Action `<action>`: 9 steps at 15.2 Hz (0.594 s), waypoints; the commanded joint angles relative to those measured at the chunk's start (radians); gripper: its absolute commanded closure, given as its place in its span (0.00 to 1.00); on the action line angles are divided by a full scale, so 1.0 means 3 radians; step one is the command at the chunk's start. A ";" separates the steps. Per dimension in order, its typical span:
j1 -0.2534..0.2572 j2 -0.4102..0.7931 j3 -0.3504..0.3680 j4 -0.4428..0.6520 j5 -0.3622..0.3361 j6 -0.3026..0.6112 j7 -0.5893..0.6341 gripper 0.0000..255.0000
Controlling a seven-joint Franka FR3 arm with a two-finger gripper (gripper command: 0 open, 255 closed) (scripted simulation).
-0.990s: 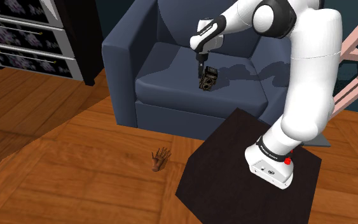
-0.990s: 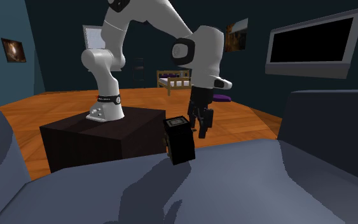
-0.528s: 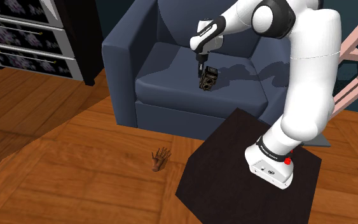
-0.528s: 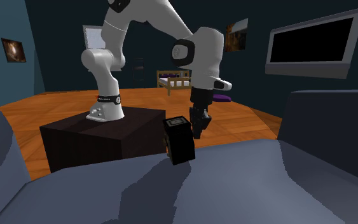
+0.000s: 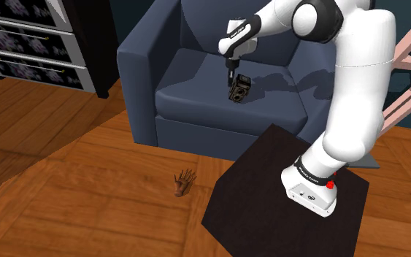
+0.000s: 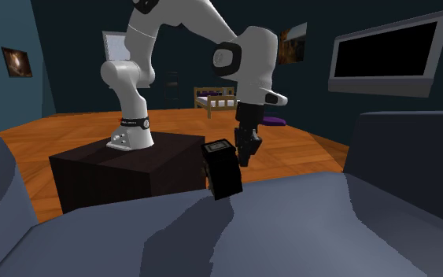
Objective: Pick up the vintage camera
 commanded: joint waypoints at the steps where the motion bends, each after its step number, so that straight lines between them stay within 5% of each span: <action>1: 0.0007 -0.0060 -0.0013 0.0010 -0.0017 -0.0065 0.0003 1.00; 9: 0.0041 -0.0279 -0.0055 0.0072 -0.0083 -0.0339 0.0021 1.00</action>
